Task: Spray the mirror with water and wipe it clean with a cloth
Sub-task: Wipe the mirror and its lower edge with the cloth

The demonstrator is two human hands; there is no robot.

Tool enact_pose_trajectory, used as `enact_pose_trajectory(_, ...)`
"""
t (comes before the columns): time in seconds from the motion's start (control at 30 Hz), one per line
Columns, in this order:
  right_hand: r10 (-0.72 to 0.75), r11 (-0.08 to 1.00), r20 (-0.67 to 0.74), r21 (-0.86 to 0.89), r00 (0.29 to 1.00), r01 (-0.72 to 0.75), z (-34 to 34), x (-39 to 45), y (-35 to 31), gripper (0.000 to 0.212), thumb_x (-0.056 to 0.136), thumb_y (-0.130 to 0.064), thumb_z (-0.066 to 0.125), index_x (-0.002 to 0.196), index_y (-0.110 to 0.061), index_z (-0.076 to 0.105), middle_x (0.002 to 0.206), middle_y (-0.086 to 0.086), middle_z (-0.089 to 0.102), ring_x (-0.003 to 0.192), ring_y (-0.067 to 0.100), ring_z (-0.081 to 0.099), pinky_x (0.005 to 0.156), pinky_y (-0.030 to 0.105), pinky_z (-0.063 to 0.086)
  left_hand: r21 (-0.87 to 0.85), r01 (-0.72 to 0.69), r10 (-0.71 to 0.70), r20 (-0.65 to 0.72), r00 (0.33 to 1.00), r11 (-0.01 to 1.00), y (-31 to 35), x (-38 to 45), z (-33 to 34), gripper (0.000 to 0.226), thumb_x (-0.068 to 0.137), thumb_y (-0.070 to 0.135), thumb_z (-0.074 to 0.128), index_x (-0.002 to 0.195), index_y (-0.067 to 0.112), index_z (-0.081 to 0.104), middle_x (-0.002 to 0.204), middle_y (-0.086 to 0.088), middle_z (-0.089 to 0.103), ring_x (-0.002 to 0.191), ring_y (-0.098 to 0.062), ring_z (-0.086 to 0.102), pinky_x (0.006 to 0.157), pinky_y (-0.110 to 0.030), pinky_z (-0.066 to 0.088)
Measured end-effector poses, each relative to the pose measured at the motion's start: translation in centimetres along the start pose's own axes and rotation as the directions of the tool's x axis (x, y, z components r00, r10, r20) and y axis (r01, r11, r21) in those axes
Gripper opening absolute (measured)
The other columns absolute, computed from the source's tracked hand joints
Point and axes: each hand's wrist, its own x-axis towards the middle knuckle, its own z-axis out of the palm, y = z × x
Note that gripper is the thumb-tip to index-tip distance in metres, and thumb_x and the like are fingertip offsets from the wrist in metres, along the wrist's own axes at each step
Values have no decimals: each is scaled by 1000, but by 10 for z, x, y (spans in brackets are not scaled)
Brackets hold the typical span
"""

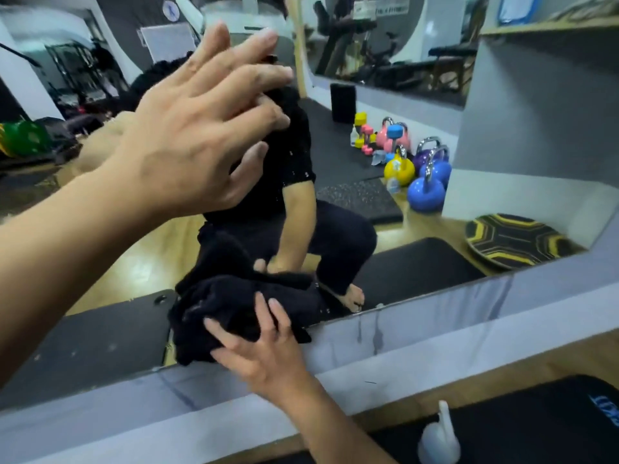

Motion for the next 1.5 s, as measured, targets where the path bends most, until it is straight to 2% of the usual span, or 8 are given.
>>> enact_pose_trajectory(0.27, 266, 961, -75, -63, 961, -270, -51, -72, 110, 39, 76, -10, 66, 107, -29, 55, 152, -1, 28, 119, 43, 40, 93, 60, 45, 51, 7, -4, -55, 998, 999, 2, -11, -2, 30, 98, 13, 50, 119, 2, 68, 142, -22, 57, 149, -40, 36, 122, -62, 25)
enact_pose_trajectory(0.4, 421, 906, -241, 70, 875, -417, -97, -5, 143, 43, 80, -11, 65, 118, -15, 45, 152, 16, 24, 127, 46, 39, 104, 60, 42, 25, 66, -63, -105, 993, 998, 0, -14, -12, 32, 98, 10, 50, 124, 2, 68, 145, -21, 56, 149, -40, 37, 121, -63, 27)
enact_pose_trajectory(0.53, 495, 869, -451, 278, 743, -410, -151, 108, 161, 65, 78, -13, 74, 131, -13, 37, 154, 33, 20, 149, 34, 20, 121, 25, 25, 13, 86, -83, -167, 982, 996, -9, -9, -31, 38, 94, 6, 59, 131, 0, 64, 148, -21, 53, 148, -39, 39, 118, -63, 32)
enact_pose_trajectory(0.6, 509, 860, -497, 288, 702, -421, -168, 163, 161, 66, 77, -16, 72, 136, -9, 42, 157, 25, 25, 148, 29, 25, 119, 36, 33, 17, 83, -78, -213, 974, 996, -13, -5, -39, 45, 91, 2, 64, 136, -2, 60, 150, -22, 51, 147, -41, 40, 117, -63, 34)
enact_pose_trajectory(0.8, 27, 999, -422, -11, 906, -34, -123, 187, 120, 45, 82, -34, 65, 122, -18, 53, 149, 9, 38, 124, 46, 48, 103, 52, 41, -31, -137, 127, -207, 970, 990, -14, 1, -45, 57, 86, 2, 59, 142, 2, 52, 151, -23, 48, 147, -41, 40, 115, -62, 38)
enact_pose_trajectory(0.97, -423, 906, -185, -91, 887, 413, -70, 106, 109, 13, 100, -29, 52, 113, -30, 54, 145, 0, 46, 128, 45, 45, 99, 49, 48, -151, -235, 232, -36, 972, 960, 2, -10, -29, 35, 94, 16, 57, 123, 4, 72, 135, -16, 66, 137, -34, 54, 110, -52, 45)
enact_pose_trajectory(1.17, -264, 964, -307, -88, 914, 249, -105, 135, 124, 32, 107, -28, 39, 134, -12, 45, 127, 10, 49, 115, 30, 51, 108, 42, 42, -212, -307, 330, 81, 940, 928, 33, -27, -17, 41, 101, 23, 41, 127, 7, 68, 142, -15, 61, 136, -33, 53, 115, -46, 40)
enact_pose_trajectory(1.5, 12, 999, -428, -34, 904, -29, -157, 180, 154, 26, 96, -35, 56, 115, -18, 50, 142, 7, 39, 121, 36, 46, 103, 49, 40, -141, -109, 106, -29, 994, 984, 12, 13, -32, 44, 100, 8, 40, 142, 15, 51, 148, -17, 55, 139, -33, 50, 120, -44, 36)
